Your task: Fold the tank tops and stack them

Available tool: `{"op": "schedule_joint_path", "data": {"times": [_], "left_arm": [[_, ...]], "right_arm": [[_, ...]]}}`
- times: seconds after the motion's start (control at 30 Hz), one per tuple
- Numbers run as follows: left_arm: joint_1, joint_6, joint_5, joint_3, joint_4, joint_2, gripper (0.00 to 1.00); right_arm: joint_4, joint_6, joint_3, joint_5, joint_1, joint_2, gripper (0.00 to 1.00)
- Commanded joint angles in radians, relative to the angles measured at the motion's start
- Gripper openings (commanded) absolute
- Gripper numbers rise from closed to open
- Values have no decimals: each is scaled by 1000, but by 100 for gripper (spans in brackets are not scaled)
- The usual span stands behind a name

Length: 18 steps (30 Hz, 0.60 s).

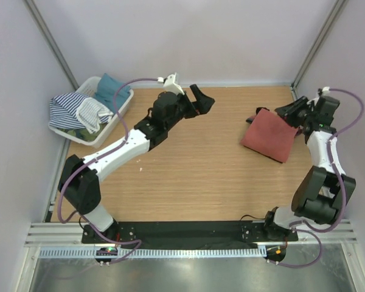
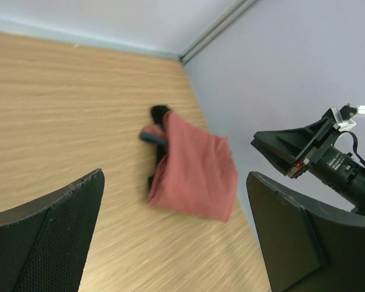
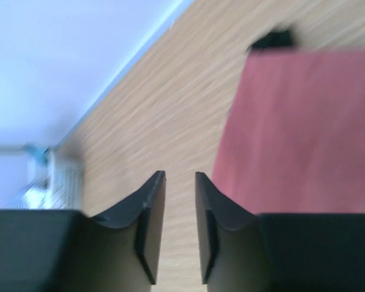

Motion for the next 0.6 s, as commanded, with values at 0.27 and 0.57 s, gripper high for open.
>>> {"op": "schedule_joint_path", "data": {"times": [0.27,0.57], "left_arm": [[39,65,-24,-250,-11,-173,99],[62,94,2,-313,-38,-242,99]], "right_arm": [[731,315,-393,-404,60,164,28],[1901,1013,-470,-491,47,724,25]]}}
